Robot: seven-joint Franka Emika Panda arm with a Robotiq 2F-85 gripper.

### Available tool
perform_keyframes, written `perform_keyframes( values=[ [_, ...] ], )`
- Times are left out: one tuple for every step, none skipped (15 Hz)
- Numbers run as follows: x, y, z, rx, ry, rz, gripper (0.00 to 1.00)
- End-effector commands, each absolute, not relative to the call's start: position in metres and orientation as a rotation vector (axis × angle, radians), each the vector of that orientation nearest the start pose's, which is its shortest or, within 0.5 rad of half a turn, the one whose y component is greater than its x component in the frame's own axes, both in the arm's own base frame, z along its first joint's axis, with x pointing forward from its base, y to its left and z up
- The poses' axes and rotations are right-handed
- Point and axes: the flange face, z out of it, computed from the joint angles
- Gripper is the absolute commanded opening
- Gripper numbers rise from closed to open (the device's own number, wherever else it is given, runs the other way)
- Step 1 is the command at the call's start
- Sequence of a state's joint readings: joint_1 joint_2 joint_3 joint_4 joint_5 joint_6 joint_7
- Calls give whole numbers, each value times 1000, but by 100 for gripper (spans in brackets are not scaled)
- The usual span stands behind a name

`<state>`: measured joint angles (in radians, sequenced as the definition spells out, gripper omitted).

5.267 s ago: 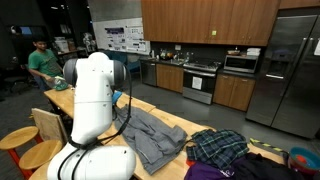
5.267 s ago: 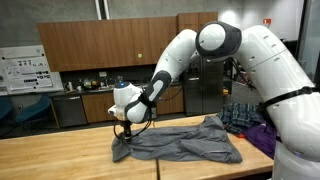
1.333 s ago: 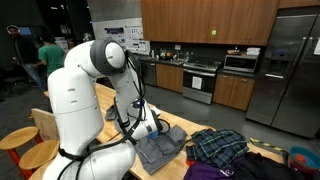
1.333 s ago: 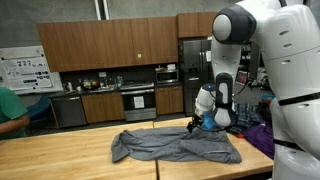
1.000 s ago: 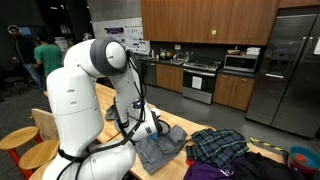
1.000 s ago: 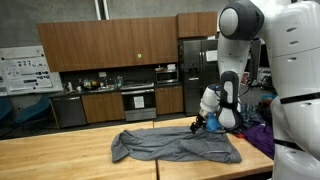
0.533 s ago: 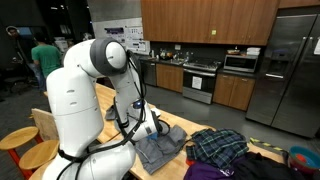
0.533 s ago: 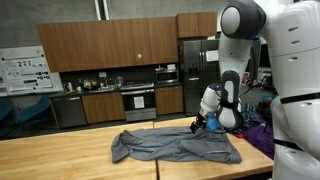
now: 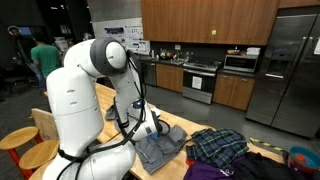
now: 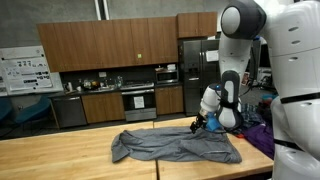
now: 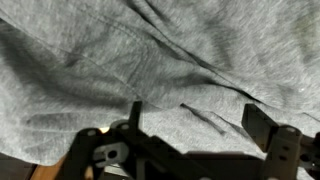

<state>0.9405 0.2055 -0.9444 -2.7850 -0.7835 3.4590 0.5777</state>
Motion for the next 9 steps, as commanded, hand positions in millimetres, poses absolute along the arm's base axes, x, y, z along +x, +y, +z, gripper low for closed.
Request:
perform_keyframes(
  values=[
    [387, 67, 217, -3016, -421, -710, 100],
    [387, 67, 217, -3016, -421, -710, 100],
    [387, 67, 217, -3016, -421, -710, 100],
    [387, 67, 217, -3015, -421, -710, 100],
    [387, 67, 217, -3015, -421, -710, 100],
    [389, 67, 219, -3015, -427, -719, 100],
    [390, 68, 220, -3016, -432, -719, 100],
    [392, 69, 223, -3013, -435, -721, 100],
    [393, 70, 226, -3010, -441, -718, 100]
  ],
)
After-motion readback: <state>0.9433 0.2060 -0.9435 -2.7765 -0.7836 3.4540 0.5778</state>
